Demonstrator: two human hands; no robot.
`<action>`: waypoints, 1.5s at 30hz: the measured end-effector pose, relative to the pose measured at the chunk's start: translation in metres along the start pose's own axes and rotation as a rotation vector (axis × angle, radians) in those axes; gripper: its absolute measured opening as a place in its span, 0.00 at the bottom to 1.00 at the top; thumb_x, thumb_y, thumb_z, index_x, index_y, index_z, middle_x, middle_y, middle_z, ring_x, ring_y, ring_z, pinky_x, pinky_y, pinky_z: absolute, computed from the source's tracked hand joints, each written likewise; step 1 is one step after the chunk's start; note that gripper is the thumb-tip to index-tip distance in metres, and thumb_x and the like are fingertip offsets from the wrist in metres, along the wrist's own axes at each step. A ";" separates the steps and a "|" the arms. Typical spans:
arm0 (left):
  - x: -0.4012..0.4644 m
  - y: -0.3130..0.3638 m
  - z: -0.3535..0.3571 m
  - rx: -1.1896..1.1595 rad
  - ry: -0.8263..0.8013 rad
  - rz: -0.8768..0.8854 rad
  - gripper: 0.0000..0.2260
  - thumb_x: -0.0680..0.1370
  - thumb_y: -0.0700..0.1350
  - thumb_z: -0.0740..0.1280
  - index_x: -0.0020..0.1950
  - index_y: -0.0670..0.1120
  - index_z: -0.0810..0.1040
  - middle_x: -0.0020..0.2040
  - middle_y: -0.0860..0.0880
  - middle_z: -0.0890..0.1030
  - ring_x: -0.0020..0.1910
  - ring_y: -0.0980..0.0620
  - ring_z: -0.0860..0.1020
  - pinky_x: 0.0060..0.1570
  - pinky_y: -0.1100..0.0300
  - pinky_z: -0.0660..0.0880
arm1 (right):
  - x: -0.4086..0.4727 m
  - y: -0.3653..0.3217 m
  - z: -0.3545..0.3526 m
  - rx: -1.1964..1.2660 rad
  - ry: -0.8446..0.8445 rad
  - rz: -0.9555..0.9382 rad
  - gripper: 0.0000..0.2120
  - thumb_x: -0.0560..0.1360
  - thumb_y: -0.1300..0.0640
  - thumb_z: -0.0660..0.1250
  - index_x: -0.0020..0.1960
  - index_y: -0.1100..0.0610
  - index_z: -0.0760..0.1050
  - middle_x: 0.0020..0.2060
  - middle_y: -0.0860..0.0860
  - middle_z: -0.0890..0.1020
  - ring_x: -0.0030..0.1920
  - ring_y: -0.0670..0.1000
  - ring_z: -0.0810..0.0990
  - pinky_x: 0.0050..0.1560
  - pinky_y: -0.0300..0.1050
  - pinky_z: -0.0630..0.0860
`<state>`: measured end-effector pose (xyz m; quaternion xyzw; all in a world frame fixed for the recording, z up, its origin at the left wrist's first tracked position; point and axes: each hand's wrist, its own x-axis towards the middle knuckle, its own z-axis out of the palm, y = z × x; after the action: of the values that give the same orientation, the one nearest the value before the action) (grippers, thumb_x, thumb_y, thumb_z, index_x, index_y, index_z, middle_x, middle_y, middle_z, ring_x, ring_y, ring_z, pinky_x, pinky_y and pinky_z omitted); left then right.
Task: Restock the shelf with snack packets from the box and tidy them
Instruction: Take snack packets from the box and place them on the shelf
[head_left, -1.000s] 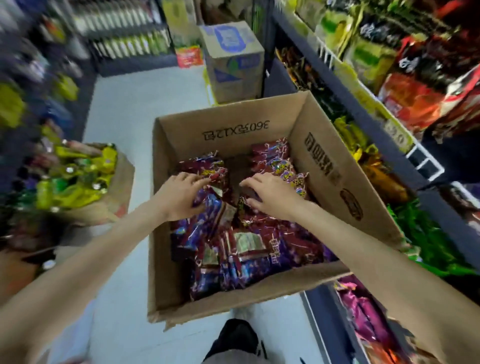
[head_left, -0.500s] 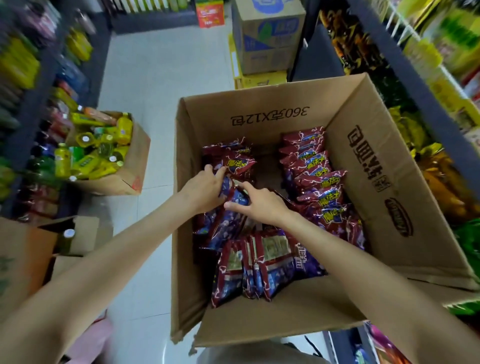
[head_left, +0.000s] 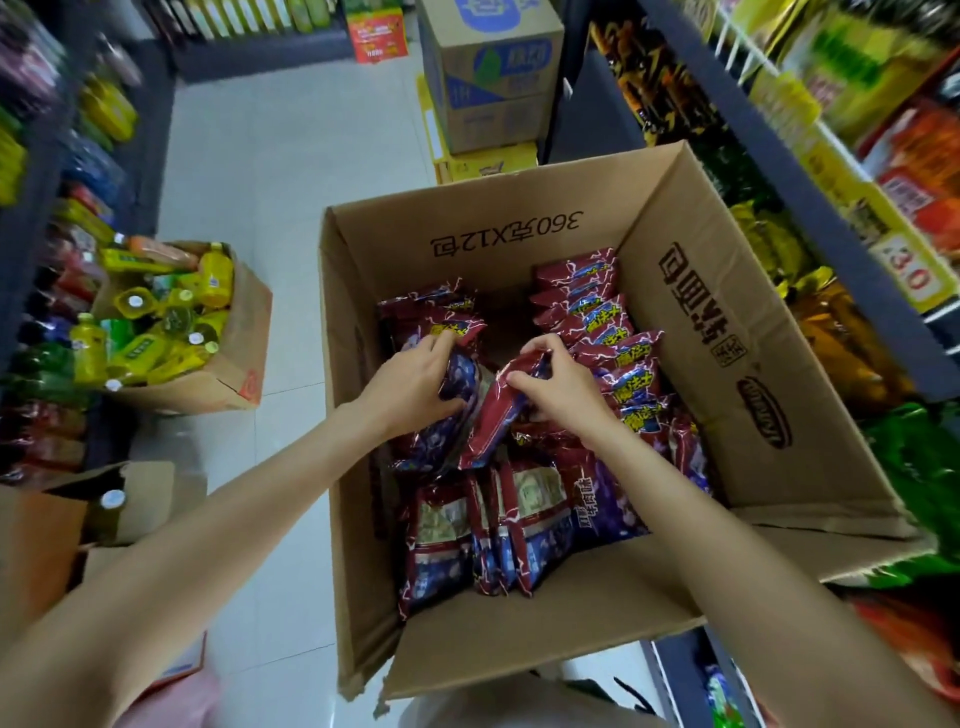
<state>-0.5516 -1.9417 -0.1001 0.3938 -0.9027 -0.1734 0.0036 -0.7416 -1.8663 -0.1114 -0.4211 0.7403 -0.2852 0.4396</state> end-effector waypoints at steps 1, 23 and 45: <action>0.000 0.001 0.000 0.018 -0.019 0.002 0.33 0.72 0.51 0.72 0.70 0.44 0.59 0.59 0.43 0.75 0.50 0.43 0.78 0.45 0.51 0.76 | -0.001 -0.002 0.003 0.008 0.011 0.011 0.21 0.70 0.41 0.70 0.57 0.47 0.66 0.47 0.47 0.79 0.48 0.52 0.81 0.49 0.56 0.80; -0.002 0.117 -0.080 -1.110 0.203 0.164 0.18 0.76 0.40 0.67 0.64 0.50 0.67 0.56 0.47 0.80 0.51 0.48 0.81 0.47 0.54 0.80 | -0.173 -0.003 -0.120 0.436 0.557 -0.504 0.37 0.73 0.61 0.69 0.69 0.34 0.53 0.69 0.32 0.61 0.67 0.47 0.71 0.65 0.56 0.72; -0.102 0.464 0.007 -1.157 0.019 0.670 0.21 0.75 0.44 0.71 0.64 0.48 0.67 0.55 0.48 0.80 0.53 0.51 0.80 0.55 0.55 0.76 | -0.528 0.187 -0.236 0.183 1.398 -0.290 0.27 0.69 0.57 0.75 0.58 0.36 0.65 0.60 0.53 0.73 0.60 0.59 0.75 0.61 0.64 0.72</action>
<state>-0.8118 -1.5746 0.0528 0.0283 -0.7377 -0.6156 0.2756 -0.8848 -1.3025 0.0639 -0.1957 0.7582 -0.6047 -0.1458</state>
